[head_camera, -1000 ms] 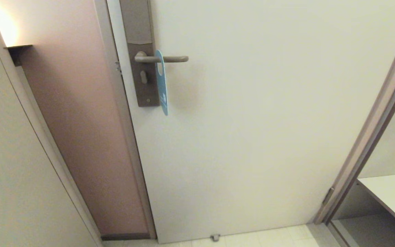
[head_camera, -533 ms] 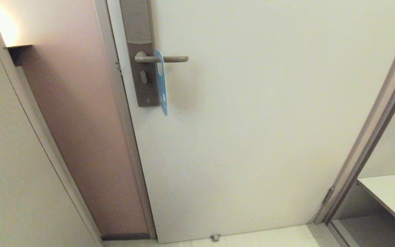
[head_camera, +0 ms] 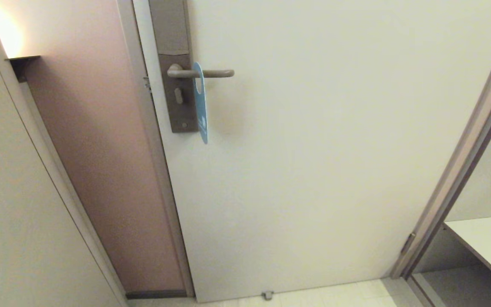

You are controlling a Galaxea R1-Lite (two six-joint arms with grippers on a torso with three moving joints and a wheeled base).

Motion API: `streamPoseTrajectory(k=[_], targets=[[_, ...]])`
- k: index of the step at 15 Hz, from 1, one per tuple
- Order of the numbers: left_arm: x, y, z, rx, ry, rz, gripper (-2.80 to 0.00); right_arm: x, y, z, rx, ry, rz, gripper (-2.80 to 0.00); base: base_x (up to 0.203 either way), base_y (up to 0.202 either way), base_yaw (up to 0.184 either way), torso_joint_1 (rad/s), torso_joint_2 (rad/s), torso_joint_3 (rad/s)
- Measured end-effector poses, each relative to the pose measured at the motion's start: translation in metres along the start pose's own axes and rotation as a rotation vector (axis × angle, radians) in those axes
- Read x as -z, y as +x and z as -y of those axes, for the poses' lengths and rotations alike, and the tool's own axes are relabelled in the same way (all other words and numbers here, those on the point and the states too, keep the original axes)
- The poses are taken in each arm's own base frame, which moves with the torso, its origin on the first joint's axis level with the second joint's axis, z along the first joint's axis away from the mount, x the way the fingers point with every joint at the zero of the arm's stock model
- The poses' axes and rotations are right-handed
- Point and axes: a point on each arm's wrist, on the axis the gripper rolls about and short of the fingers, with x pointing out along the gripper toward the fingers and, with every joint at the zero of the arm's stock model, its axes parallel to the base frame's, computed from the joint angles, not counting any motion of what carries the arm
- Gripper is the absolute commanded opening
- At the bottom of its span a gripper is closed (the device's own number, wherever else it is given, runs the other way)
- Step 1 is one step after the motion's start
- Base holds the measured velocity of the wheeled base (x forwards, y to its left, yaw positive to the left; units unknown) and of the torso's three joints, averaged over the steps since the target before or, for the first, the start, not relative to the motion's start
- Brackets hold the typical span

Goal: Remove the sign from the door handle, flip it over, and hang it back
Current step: Hang the sign back with the other side facing out

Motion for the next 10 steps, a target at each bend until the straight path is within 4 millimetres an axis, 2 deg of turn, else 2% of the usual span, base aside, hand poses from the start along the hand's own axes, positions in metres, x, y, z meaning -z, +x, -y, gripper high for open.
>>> streamPoseTrajectory(k=[10], targets=[[-0.0002, 0.0, 0.0, -0.001, 0.001, 0.002, -2.8, -0.0001, 0.0, 0.0, -0.001, -0.004, 0.001, -2.8, 0.0, 0.0, 0.0, 0.0, 0.0, 0.0]])
